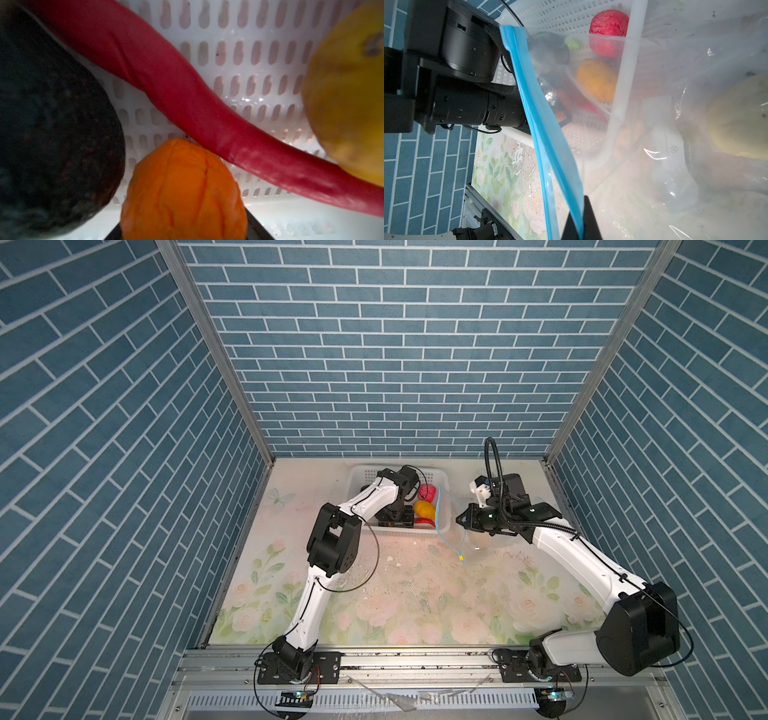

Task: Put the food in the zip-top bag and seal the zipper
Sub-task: 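Lower the left gripper onto the orange and close on it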

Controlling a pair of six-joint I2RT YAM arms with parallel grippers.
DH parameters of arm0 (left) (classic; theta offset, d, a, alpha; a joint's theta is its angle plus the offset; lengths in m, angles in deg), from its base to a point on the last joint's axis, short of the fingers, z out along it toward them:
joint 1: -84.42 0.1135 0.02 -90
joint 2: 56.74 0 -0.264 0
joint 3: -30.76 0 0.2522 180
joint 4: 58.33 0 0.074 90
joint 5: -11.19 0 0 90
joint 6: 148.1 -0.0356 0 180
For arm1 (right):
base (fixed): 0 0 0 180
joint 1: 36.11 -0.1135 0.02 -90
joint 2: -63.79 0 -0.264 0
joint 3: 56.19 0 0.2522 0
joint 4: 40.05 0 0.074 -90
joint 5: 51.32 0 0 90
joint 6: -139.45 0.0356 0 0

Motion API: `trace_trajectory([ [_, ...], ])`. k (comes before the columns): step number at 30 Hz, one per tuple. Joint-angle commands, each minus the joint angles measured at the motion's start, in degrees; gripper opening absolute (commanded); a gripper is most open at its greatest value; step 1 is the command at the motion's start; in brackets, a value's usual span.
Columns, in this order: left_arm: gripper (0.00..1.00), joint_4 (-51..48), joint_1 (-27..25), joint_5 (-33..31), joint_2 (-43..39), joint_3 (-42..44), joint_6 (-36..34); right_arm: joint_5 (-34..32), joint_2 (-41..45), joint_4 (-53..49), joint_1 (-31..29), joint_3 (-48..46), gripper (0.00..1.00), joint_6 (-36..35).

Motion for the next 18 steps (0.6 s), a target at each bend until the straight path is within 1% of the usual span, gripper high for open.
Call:
trace_trajectory([
  [1, 0.66, -1.15, 0.47, -0.68, 0.36, -2.25, 0.16, -0.28, 0.12, -0.05, 0.19, -0.34, 0.0, 0.89],
  [3, 0.62, -1.39, 0.46, -1.05, 0.1, -2.48, 0.2, -0.31, 0.23, 0.05, 0.14, -0.33, 0.0, 0.85],
  [8, 0.58, -2.02, 0.47, -1.74, -0.33, -2.96, -0.02, -0.31, 0.34, 0.06, 0.26, -0.42, 0.0, 0.85],
  [18, 0.54, -2.12, 0.46, -1.48, -2.9, -2.82, 0.12, -0.31, 0.33, 0.05, 0.19, -0.33, 0.0, 0.85],
])
